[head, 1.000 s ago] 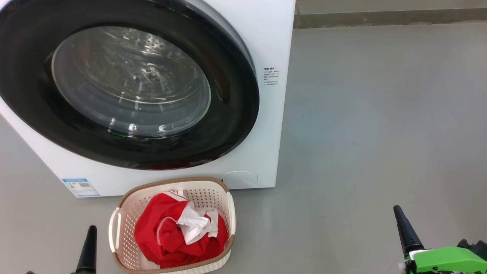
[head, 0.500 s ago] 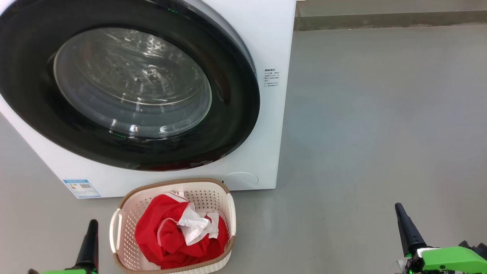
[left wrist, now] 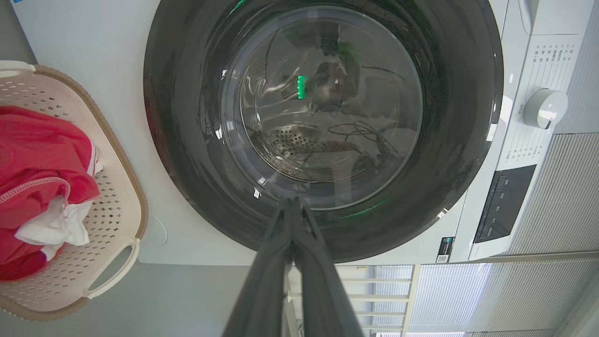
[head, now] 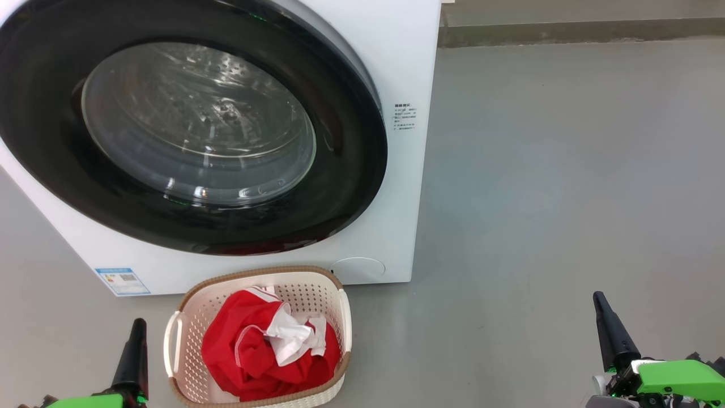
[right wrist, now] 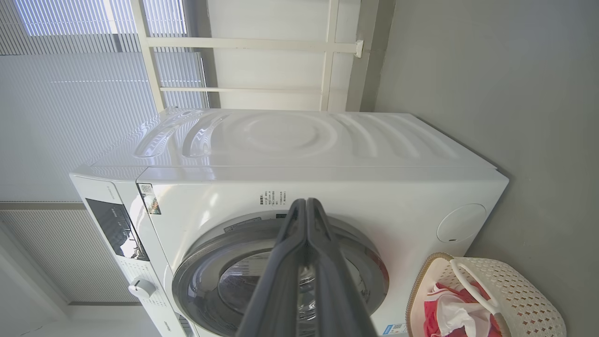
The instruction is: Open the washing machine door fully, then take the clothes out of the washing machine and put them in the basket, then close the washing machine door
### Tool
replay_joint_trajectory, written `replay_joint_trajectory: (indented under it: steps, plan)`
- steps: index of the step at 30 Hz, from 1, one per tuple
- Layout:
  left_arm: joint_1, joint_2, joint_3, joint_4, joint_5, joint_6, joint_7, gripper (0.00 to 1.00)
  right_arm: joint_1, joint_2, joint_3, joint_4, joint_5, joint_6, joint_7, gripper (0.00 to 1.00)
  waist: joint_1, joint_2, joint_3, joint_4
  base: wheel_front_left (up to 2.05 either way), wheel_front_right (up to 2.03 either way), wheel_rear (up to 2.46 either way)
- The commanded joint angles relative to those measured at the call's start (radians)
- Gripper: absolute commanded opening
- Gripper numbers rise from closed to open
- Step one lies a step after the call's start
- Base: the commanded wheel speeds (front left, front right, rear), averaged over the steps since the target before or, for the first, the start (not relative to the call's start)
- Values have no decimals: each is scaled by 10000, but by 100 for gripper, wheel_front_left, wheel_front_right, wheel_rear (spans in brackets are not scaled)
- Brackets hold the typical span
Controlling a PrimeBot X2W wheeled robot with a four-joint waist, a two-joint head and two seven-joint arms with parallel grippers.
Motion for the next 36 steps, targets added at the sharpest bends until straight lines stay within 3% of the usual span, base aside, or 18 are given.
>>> replay_joint_trajectory:
  steps: [1,36]
  plan:
    - [-376,164,344,-258,-33,-31,75,0,-387,-18,245,-286,43,-9,56,0,0,0,0,0,0,0,0]
    - [-377,161,348,-257,-30,-31,78,0,-389,-4,224,-285,25,-9,73,0,0,0,0,0,0,0,0]
